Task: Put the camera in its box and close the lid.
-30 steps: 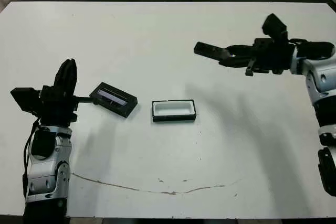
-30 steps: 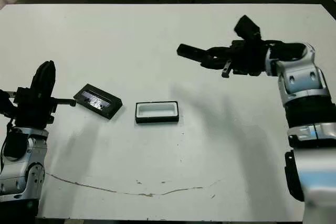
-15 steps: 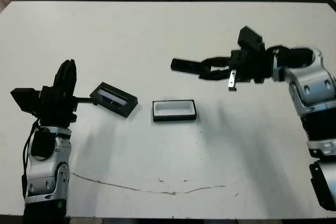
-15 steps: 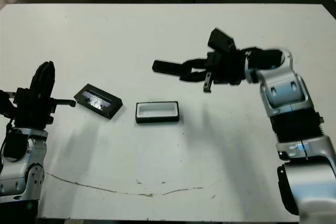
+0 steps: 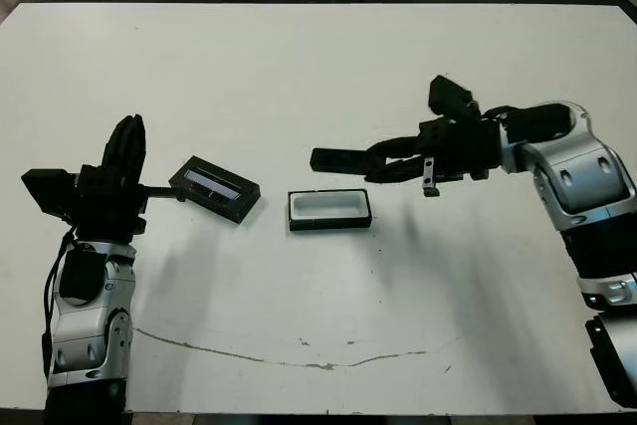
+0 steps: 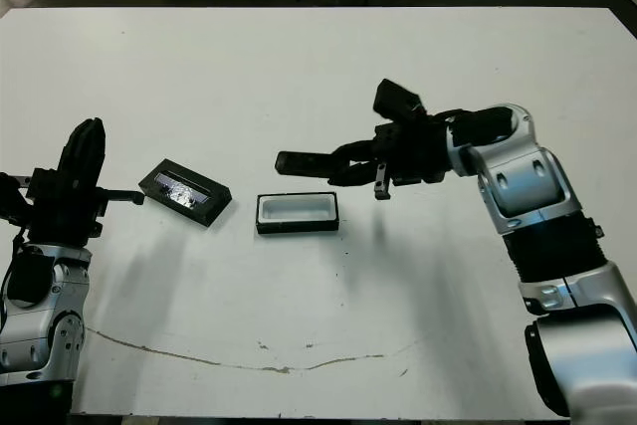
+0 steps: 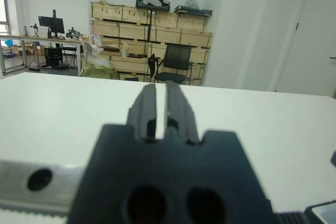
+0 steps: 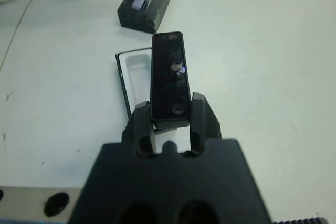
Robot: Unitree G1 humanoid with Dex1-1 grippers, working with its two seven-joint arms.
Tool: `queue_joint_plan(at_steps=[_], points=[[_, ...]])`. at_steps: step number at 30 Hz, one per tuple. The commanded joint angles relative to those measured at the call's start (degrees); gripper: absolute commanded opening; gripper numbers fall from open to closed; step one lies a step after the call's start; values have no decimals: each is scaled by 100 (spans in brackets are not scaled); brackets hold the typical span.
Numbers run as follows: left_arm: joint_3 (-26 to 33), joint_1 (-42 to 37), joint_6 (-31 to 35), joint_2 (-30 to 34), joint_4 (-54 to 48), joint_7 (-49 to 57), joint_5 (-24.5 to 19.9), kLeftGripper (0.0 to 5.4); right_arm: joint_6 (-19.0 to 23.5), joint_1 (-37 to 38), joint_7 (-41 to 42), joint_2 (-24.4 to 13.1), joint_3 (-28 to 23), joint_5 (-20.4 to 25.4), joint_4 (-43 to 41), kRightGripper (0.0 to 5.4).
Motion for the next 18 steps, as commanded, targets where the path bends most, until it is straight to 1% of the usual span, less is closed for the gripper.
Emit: queue_joint_plan(at_steps=[1,5,7,10,15,18], points=[[10,118,88,36,55,6,6,0,-221,-179,227,5,176,-112,347,17],[-11,128,53,31,49,40,76,0,-524,-351,427,151,276,-158,777,17],[2,118,38,23,85,4,15,0,-708,-426,475,184,353,-250,884,17],[13,114,34,19,117,-14,-25,0,-769,-498,542,241,404,-294,1006,17],[-8,126,0,45,119,7,65,0,-867,-577,652,303,453,-381,1132,17],[-4,117,27,45,124,-22,16,0,-873,-597,700,332,452,-407,1180,17]])
